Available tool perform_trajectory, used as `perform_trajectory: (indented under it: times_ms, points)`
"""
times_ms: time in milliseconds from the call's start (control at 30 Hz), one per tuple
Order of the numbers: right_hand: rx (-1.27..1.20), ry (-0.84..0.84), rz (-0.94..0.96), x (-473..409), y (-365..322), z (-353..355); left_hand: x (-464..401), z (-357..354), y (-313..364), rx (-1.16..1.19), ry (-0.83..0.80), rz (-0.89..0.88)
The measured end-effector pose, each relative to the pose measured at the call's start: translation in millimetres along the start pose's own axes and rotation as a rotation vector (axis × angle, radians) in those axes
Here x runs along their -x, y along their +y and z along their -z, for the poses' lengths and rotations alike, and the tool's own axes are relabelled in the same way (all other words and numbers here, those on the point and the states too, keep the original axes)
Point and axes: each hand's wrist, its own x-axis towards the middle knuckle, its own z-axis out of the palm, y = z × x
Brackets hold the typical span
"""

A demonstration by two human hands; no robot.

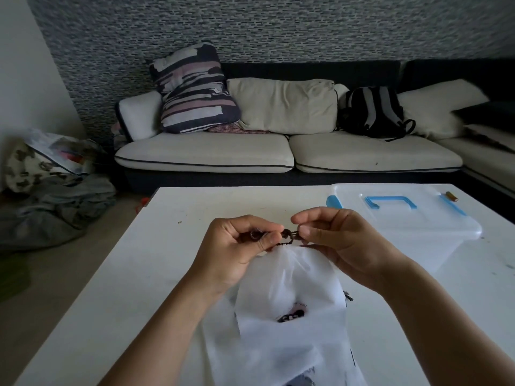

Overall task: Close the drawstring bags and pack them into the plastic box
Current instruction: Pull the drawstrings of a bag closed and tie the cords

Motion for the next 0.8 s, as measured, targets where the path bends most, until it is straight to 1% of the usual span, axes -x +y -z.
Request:
perform_trajectory:
  times_ms: [67, 133, 200, 333, 400, 500, 600, 700, 733, 800]
  points:
    - [-0.045, -0.080, -0.011, 1.0, -1.2, 0.9, -0.6, -1.5, -1.1, -0.022, -0.008, -0.016]
    - [-0.124, -0.114, -0.048, 1.5, -0.6, 0.5, -1.4, -2.8, -1.8, -0.036, 0.006, -0.032]
    - [-0.195, -0.108, -0.073, 0.2, 1.5, -0.3, -2.1, -3.7, -2.3, -0.040, 0.017, -0.050]
    - [-0.384, -0.137, -0.038, -0.5, 2.8, -4.5, -2.8, -6.7, -2.8, -0.065, 0.035, -0.091]
    - [-0.384, -0.136, -0.035, 0.9, 1.7, -6.9, -2.9, -7.9, -2.4, -0.072, 0.055, -0.102]
    - [-0.255, -0.106, -0.091, 1.8, 0.0, -3.9, -3.4, -7.6, -2.2, -0.100, 0.101, -0.117]
    - [0.016, -0.082, -0.109, 1.8, -2.6, 0.9, -2.6, -8.2, -3.9, -0.134, 0.071, -0.116]
    - [0.279, -0.162, -0.079, 3.9, -3.6, -1.3, -0.4, -12.0, -7.0, -0.146, 0.025, -0.108]
    - [0.341, -0.195, -0.070, 4.4, -3.8, -3.1, 0.2, -12.7, -7.9, -0.135, 0.018, -0.105]
    - [0.413, -0.204, -0.071, 4.3, -3.8, -2.1, 1.0, -14.2, -8.4, -0.115, 0.004, -0.105]
